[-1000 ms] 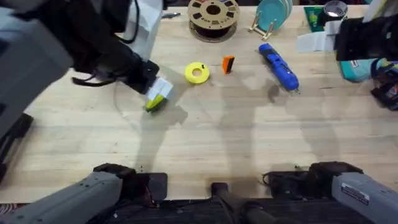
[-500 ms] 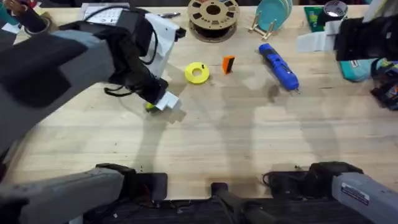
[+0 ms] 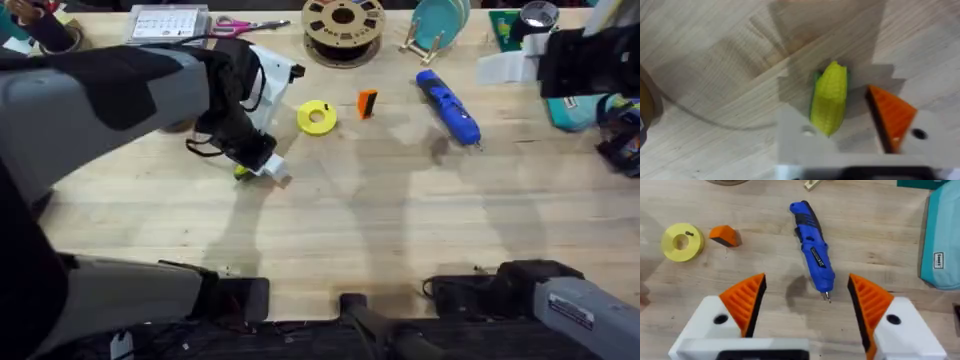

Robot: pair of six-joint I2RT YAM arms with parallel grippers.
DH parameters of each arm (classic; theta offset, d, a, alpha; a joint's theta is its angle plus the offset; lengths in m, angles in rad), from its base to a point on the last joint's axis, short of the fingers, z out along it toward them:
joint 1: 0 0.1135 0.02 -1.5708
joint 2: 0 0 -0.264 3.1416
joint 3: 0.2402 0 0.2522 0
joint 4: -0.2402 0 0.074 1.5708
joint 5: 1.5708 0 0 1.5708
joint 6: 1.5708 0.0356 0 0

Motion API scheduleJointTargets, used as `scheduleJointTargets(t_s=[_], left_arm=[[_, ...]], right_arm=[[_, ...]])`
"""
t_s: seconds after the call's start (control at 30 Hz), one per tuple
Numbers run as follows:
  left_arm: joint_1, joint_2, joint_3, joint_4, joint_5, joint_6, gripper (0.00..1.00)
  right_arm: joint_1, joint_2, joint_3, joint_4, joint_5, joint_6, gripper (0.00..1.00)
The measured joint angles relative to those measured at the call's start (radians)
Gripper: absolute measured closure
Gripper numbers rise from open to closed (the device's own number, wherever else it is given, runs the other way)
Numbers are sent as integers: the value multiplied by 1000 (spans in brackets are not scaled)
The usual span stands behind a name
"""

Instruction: Pick up the gripper from the table and insert it into the empty holder that is missing its gripper. Then pick up a screw, insert it into the mounting hole, and use the screwdriver to tighten it. Finally, clean up the table by picking up the vegetable and placing it into the bucket.

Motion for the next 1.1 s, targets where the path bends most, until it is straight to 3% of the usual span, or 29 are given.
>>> scheduleJointTargets(t_s=[0.1, 0.13, 0.17, 0.57, 0.8, 1.1], left_arm=[[-1, -1, 0, -2, 12, 2, 844], [-3, -2, 0, -2, 13, 6, 956], [-3, -2, 0, -2, 14, 6, 989], [-2, 0, 22, -33, -15, 6, 994], [-1, 0, 171, -154, -33, 2, 994], [-1, -112, 307, -180, -34, -2, 994]], right_arm=[[0, 0, 0, 0, 0, 0, 3], [0, 0, 0, 0, 0, 0, 3], [0, 0, 0, 0, 0, 0, 3], [0, 0, 0, 0, 0, 0, 3], [0, 0, 0, 0, 0, 0, 3], [0, 0, 0, 0, 0, 0, 3]])
